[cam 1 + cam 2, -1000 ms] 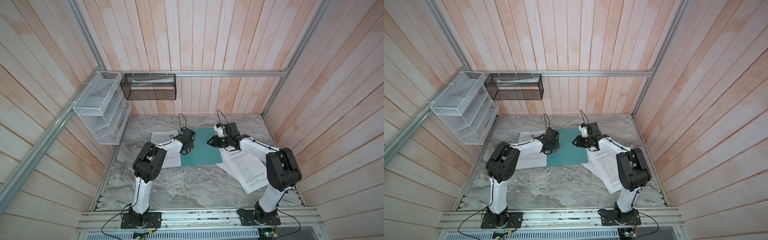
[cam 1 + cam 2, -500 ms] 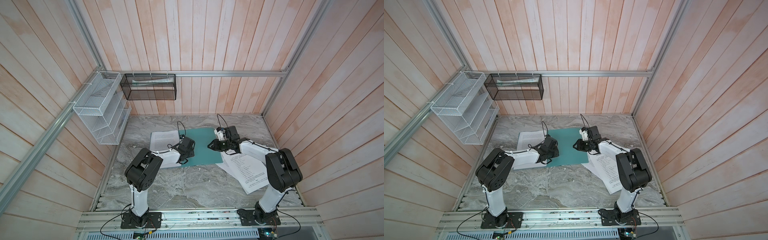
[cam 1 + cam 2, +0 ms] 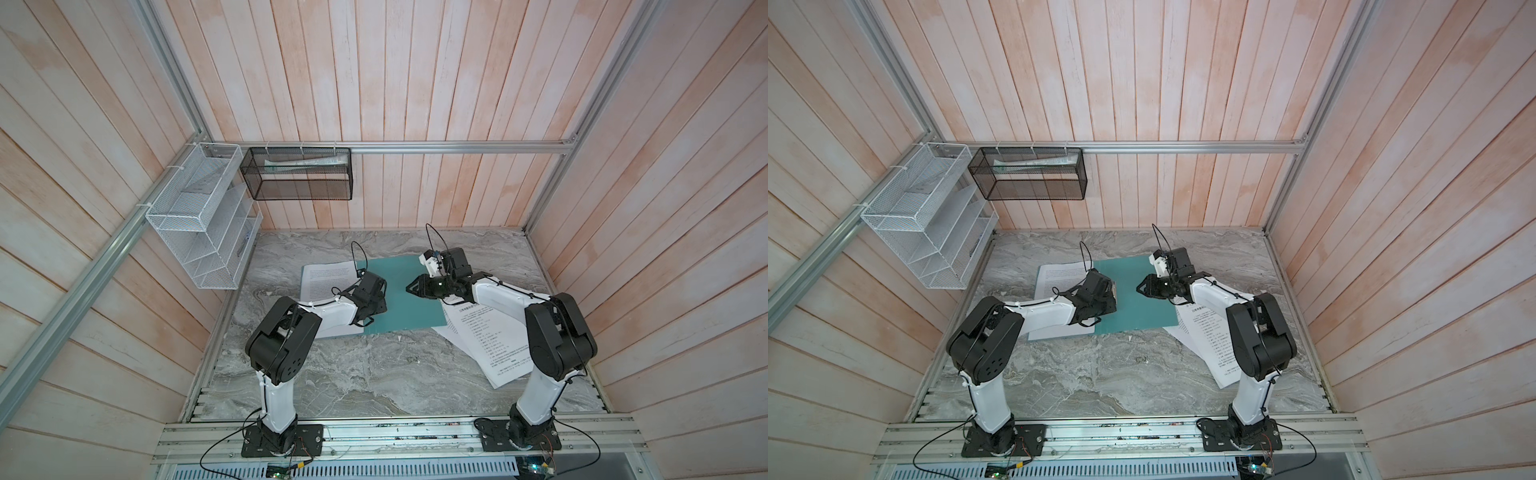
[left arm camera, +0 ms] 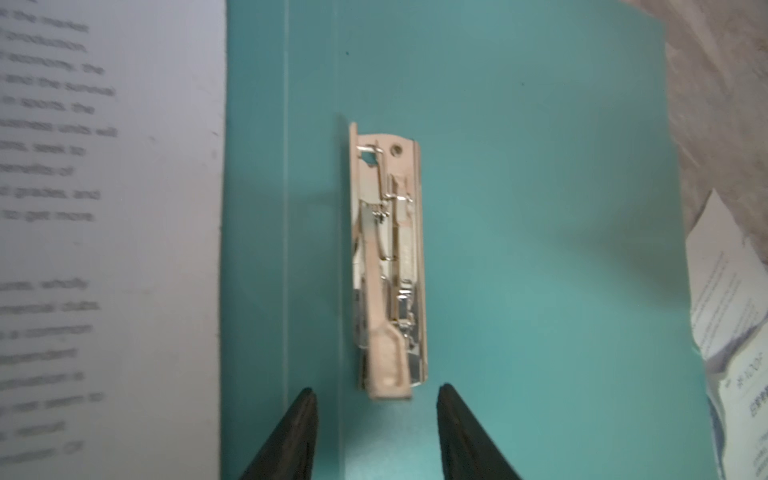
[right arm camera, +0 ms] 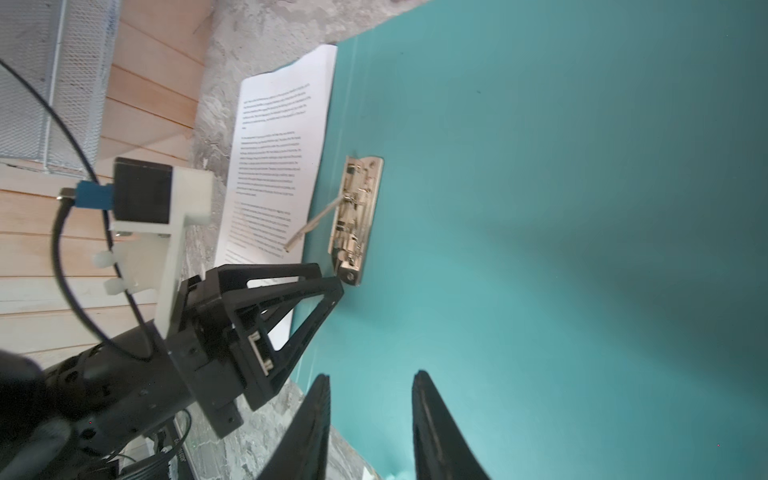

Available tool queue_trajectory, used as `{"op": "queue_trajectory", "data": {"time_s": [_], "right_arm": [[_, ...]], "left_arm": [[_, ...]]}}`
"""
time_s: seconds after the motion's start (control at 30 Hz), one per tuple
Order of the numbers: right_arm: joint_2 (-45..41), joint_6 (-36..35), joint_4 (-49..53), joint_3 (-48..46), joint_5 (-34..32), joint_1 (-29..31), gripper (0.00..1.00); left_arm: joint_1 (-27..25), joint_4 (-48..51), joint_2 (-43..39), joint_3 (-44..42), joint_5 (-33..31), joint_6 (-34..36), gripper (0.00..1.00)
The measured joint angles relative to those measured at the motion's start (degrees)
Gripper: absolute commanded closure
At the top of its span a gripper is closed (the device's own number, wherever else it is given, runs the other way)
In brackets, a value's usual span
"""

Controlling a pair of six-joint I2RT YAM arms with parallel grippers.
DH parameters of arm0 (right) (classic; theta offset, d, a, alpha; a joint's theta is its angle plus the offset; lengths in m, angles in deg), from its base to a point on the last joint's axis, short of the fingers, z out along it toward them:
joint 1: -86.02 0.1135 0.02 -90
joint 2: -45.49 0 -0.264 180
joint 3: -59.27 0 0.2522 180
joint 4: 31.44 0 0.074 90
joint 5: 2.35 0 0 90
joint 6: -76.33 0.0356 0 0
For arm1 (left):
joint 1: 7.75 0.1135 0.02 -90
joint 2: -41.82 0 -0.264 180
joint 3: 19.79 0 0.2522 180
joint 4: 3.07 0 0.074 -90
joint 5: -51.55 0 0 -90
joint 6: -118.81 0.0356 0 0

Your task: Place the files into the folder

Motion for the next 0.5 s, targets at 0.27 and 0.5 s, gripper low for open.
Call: {"op": "queue_trajectory", "data": {"time_s": [0.27,0.5], "right_arm": [[5.4,2.1,-2.0,1.8,2.8,2.5,0.8],[10.4,4.2,-4.3,4.2,6.6,4.1,0.81]], "left_arm": [[6.8,1.3,-6.8,3.5,7.1,2.0,0.45],[8.8,-2.0,-16.1,-2.8,13.2,1.2,0.44]]}}
